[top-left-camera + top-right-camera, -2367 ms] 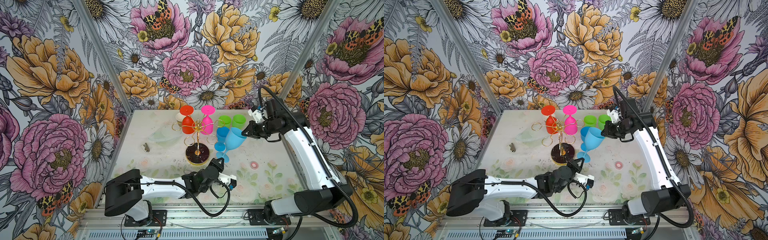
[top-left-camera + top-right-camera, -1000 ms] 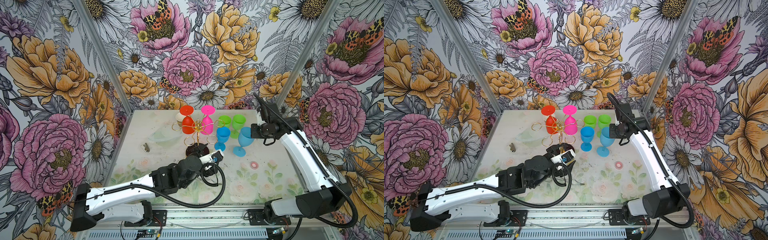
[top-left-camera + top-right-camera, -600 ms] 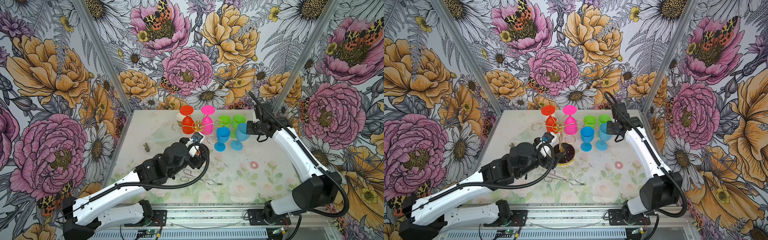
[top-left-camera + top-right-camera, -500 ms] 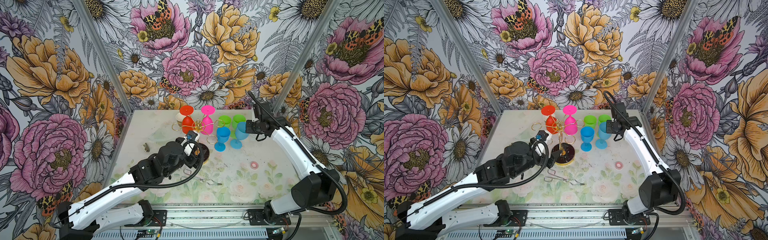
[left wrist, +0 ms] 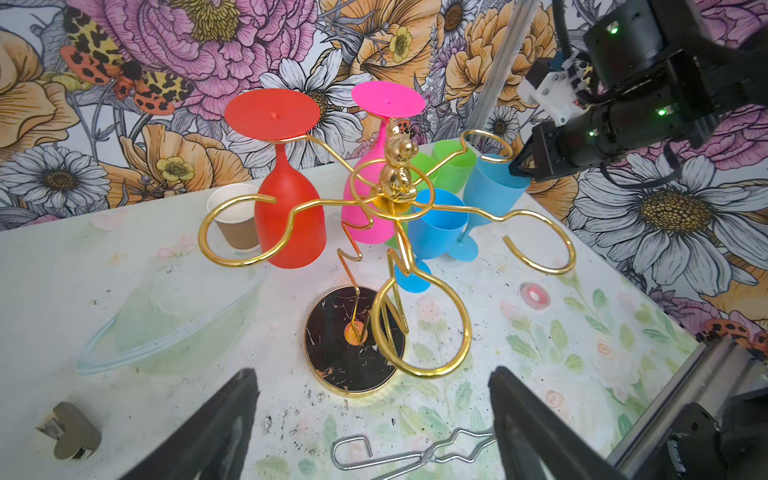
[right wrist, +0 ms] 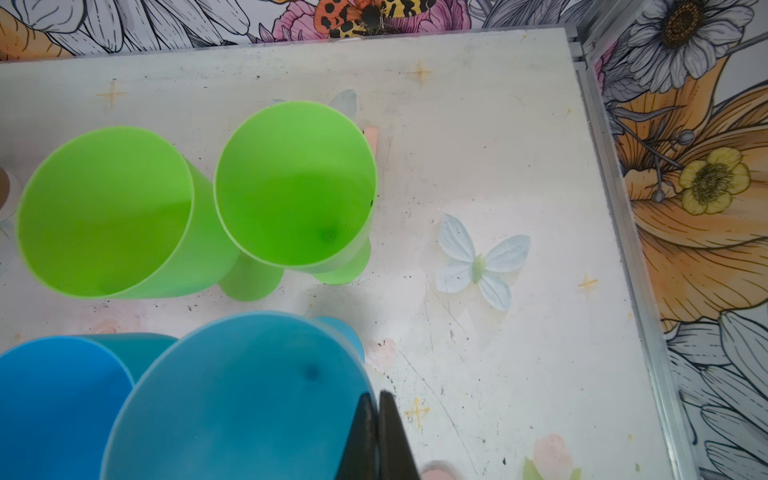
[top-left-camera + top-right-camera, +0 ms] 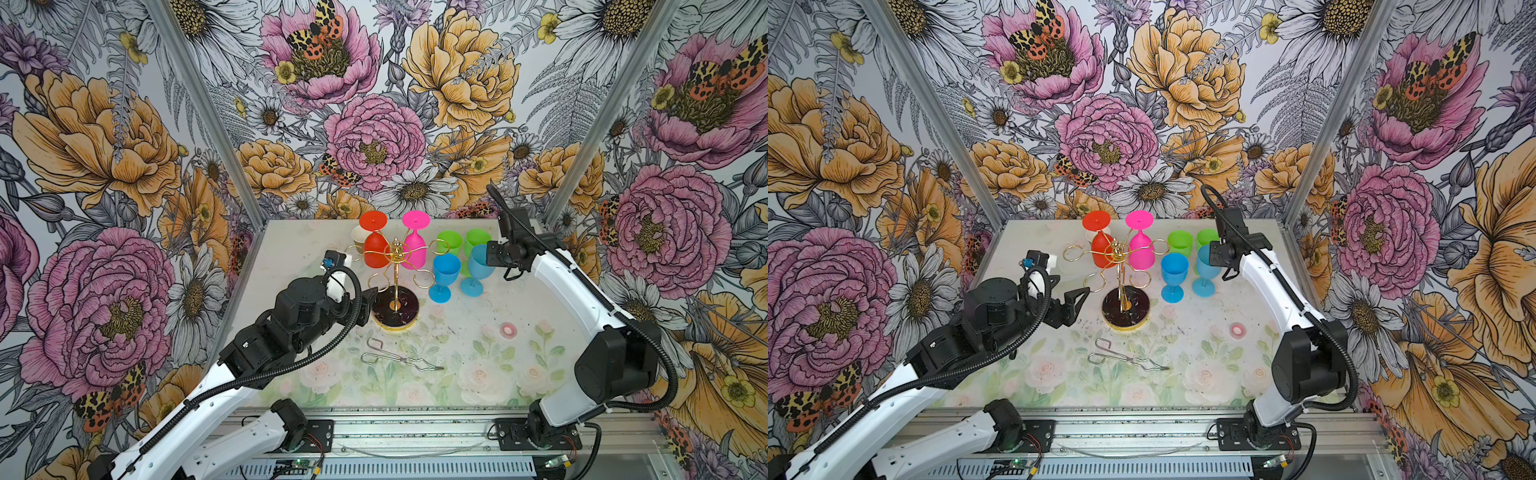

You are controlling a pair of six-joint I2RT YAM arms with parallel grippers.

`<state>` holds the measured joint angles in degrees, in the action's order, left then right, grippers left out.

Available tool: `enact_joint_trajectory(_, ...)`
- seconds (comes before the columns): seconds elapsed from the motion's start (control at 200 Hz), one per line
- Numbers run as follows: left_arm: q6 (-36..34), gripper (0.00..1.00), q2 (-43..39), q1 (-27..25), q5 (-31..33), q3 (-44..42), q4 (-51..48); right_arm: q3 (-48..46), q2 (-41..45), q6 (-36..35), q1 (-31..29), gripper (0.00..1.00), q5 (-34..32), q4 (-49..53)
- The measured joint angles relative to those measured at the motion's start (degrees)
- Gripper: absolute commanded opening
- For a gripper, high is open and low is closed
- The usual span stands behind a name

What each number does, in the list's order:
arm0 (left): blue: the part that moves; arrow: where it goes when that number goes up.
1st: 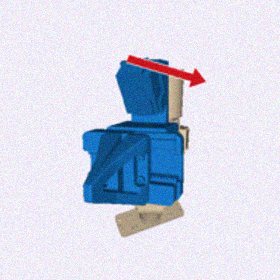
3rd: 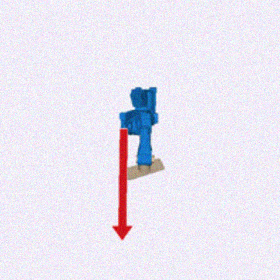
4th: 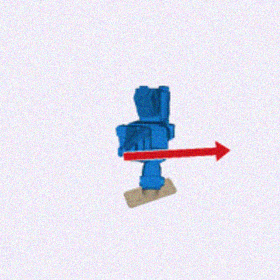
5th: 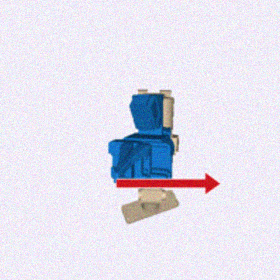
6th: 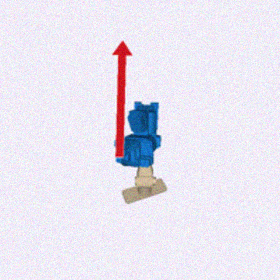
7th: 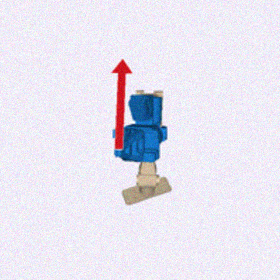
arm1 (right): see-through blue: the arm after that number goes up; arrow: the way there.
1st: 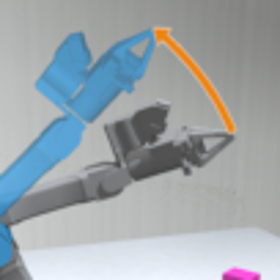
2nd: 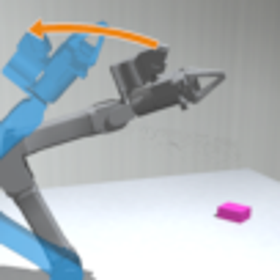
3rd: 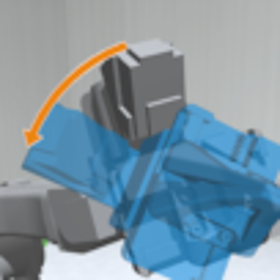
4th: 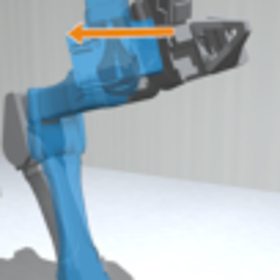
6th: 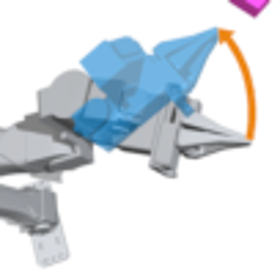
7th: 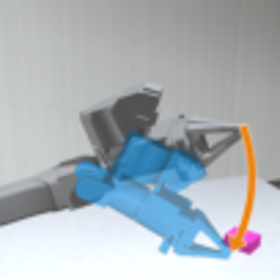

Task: Take the wine glass off the wine glass rack

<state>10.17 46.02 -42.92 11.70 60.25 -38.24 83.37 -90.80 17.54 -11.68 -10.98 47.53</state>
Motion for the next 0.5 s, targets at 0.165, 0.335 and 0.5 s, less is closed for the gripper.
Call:
enact_joint_trajectory(0.165, 1.09, 0.88, -0.90, 3.65, -1.03, -0.13, -1.95, -0.39, -0.13, 0.09, 0.00, 0.00, -0.44, -0.79)
enact_joint_trajectory(0.335, 2.14, 0.88, -3.41, 9.60, -1.49, -0.44, -3.63, -0.63, -1.29, 0.74, -0.04, 0.00, -0.46, -2.12)
enact_joint_trajectory(0.5, 2.10, 0.88, -4.55, 15.47, -3.63, -1.66, -4.33, -0.74, -2.86, 0.90, -0.15, 0.00, -0.42, -3.17)
